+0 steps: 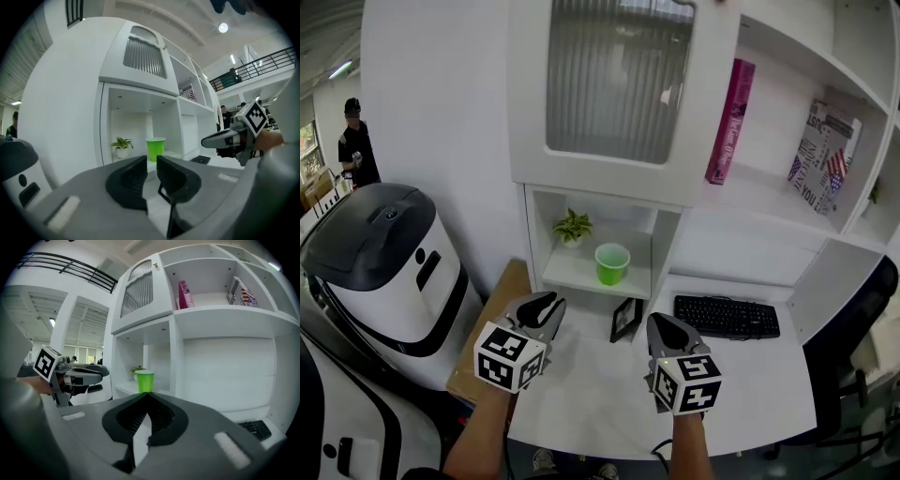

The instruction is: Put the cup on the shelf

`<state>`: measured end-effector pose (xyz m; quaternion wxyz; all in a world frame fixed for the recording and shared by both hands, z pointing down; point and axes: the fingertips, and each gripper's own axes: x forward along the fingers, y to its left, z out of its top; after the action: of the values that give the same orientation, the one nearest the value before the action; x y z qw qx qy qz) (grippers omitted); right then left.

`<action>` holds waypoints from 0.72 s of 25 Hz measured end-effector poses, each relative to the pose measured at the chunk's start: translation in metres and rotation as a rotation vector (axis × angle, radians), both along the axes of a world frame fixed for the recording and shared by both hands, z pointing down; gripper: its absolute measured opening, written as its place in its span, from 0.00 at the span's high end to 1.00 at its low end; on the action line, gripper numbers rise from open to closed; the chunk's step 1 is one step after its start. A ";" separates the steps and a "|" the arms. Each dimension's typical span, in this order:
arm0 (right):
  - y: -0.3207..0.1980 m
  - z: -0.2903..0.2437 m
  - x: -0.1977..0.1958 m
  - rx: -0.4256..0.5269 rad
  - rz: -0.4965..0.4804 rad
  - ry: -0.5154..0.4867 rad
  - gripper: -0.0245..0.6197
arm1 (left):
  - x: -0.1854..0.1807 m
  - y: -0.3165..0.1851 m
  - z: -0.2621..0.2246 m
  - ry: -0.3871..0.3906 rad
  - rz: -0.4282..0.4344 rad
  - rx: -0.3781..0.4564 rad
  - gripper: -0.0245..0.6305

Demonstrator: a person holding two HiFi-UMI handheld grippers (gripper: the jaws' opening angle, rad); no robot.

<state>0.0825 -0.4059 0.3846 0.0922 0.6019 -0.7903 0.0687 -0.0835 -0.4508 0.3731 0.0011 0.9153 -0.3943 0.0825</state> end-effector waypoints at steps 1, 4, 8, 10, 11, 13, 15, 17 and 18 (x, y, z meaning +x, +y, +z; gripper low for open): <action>-0.001 -0.001 0.000 0.003 -0.002 0.002 0.93 | -0.003 -0.001 -0.001 0.004 -0.007 -0.004 0.88; -0.002 -0.004 0.000 0.017 -0.004 0.001 0.93 | -0.009 -0.003 -0.004 0.015 -0.030 -0.013 0.96; -0.003 -0.006 0.000 0.027 -0.005 -0.002 0.93 | -0.013 -0.003 -0.003 0.003 -0.048 -0.026 0.96; -0.004 -0.007 0.000 0.028 -0.005 -0.002 0.93 | -0.014 -0.004 -0.003 0.002 -0.053 -0.028 0.96; -0.004 -0.007 0.000 0.028 -0.006 -0.001 0.93 | -0.014 -0.004 -0.003 0.001 -0.056 -0.028 0.96; -0.004 -0.007 0.001 0.028 -0.004 -0.001 0.93 | -0.014 -0.005 -0.002 0.001 -0.058 -0.029 0.96; -0.002 -0.008 0.003 0.028 0.000 -0.001 0.93 | -0.012 -0.005 -0.002 0.001 -0.055 -0.030 0.96; -0.001 -0.008 0.004 0.028 0.003 0.000 0.93 | -0.009 -0.004 -0.002 0.001 -0.048 -0.030 0.96; 0.000 -0.008 0.005 0.027 0.005 -0.001 0.93 | -0.008 -0.004 -0.002 0.000 -0.045 -0.030 0.96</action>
<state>0.0872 -0.4062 0.3768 0.0835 0.6050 -0.7897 0.0583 -0.0913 -0.4550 0.3707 0.0165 0.9061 -0.4134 0.0881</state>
